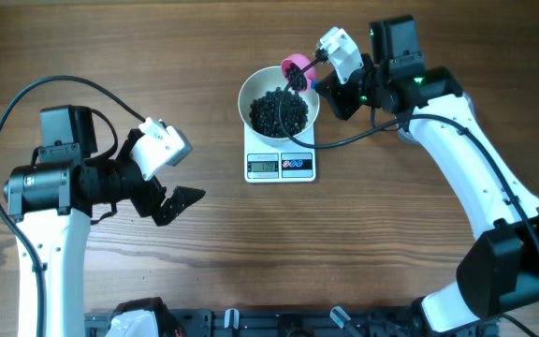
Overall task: Scoop item into bowl and weigh 150g on scale
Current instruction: 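Tip the pink scoop to pour beans into the white bowl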
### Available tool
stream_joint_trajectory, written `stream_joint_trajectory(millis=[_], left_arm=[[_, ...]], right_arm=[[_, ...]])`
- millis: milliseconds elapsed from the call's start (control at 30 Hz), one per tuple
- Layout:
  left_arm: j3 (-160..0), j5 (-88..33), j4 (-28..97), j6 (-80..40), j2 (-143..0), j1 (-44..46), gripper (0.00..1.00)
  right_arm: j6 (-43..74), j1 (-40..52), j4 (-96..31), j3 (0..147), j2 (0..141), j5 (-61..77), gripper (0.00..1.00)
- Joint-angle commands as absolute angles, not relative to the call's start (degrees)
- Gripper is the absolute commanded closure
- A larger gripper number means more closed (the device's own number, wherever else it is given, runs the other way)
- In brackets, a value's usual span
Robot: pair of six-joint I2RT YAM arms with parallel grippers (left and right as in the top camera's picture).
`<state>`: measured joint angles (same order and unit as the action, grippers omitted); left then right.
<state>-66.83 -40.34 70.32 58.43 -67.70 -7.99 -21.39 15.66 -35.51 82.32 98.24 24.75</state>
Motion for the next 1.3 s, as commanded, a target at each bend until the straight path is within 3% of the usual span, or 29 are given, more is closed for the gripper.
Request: stream_joint_trajectory(millis=[0, 867, 1267], left_arm=[[-67.4, -40.4, 70.3, 59.6, -67.1, -7.9, 0.00], [-67.4, -40.4, 70.3, 59.6, -67.1, -7.9, 0.00], [-67.4, -40.4, 70.3, 59.6, -67.1, -7.9, 0.00]], right_arm=[[-21.5, 15.8, -35.4, 83.6, 97.3, 24.1, 0.96], [-20.4, 16.1, -37.0, 83.6, 97.3, 25.3, 0.95], [-25.5, 18.6, -37.2, 83.6, 97.3, 16.2, 0.96]])
